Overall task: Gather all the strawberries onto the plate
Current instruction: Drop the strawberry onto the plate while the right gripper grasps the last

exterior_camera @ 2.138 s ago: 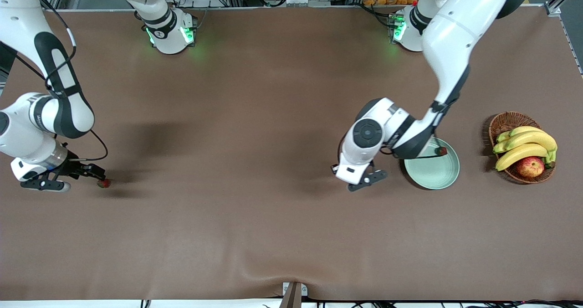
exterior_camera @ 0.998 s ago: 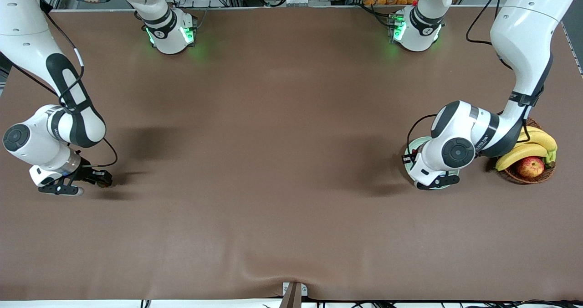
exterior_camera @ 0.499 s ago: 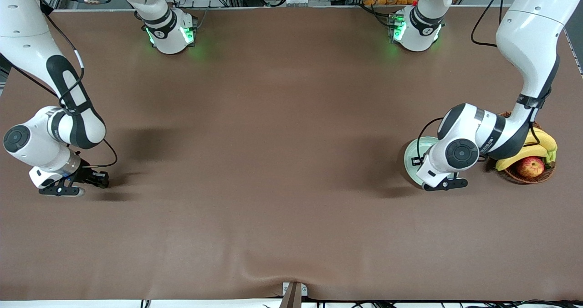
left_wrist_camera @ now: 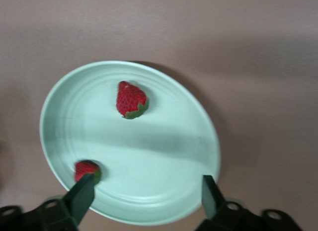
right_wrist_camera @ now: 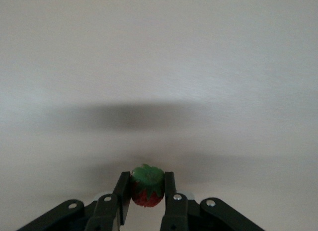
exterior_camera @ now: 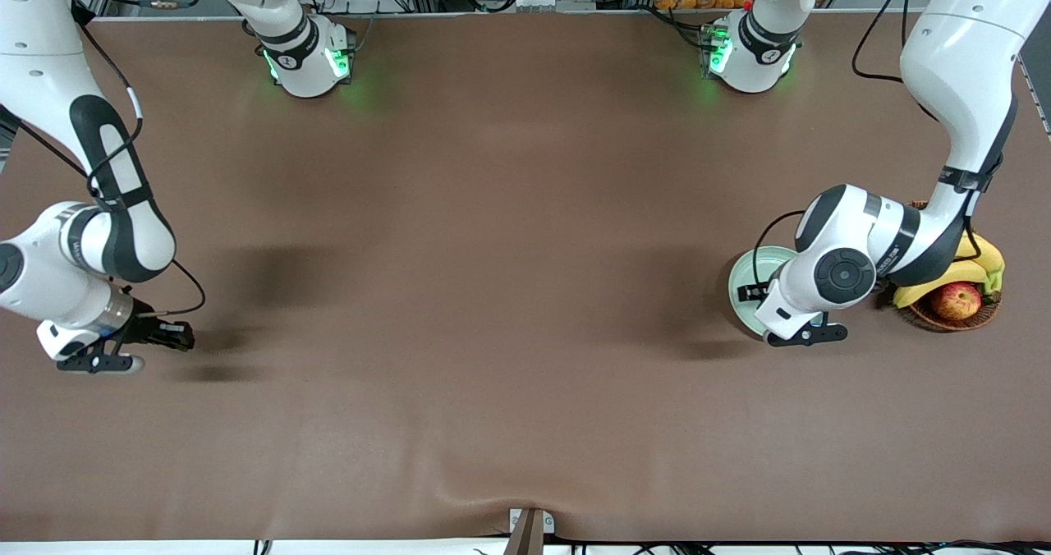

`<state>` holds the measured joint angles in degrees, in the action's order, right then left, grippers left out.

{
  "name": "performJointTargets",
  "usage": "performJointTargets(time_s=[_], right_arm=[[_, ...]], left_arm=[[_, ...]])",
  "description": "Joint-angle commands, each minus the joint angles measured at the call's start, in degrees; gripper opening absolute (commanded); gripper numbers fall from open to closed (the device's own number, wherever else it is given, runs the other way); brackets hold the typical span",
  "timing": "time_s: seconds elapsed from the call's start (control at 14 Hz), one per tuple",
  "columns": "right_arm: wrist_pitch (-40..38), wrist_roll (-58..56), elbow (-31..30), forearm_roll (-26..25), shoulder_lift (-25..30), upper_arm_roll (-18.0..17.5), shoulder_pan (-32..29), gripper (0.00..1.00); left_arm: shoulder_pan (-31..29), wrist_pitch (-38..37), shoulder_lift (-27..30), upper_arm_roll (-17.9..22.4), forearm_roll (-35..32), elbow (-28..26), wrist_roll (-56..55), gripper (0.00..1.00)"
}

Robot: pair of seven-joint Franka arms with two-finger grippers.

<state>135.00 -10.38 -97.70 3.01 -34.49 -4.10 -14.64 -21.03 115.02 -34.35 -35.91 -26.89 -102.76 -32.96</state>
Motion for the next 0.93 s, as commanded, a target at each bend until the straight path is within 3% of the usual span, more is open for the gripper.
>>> performJointTargets(time_s=[0.0,0.21,0.43,0.57,0.86], right_arm=[[-10.17,9.90,8.20,1.82,-0.31,0.06,4.78,0.00],[-14.85,23.69,11.38,2.35,-0.22,-0.20,10.66,0.00],[-15.30,38.46,13.32,7.17,-0.22,-0.12,17.69,0.00],[-14.77,48.57,13.94,9.90,-0.66,-0.12,22.70,0.00],[-12.75,67.91,18.58,10.00,-4.08,-0.03,32.90,0.00]], left_arm=[[-0.41,-0.32,3.06,-1.70,5.08,-0.07,0.09,1.00],[-0.24,-0.32,2.97,-2.94,8.68,1.59,-0.17,1.00],[0.55,-0.32,2.97,-3.29,13.17,2.13,-0.78,1.00],[0.73,-0.32,2.80,-4.60,13.97,2.48,-3.93,1.00],[3.71,-0.32,1.92,-5.66,13.88,3.18,-10.27,1.00]])
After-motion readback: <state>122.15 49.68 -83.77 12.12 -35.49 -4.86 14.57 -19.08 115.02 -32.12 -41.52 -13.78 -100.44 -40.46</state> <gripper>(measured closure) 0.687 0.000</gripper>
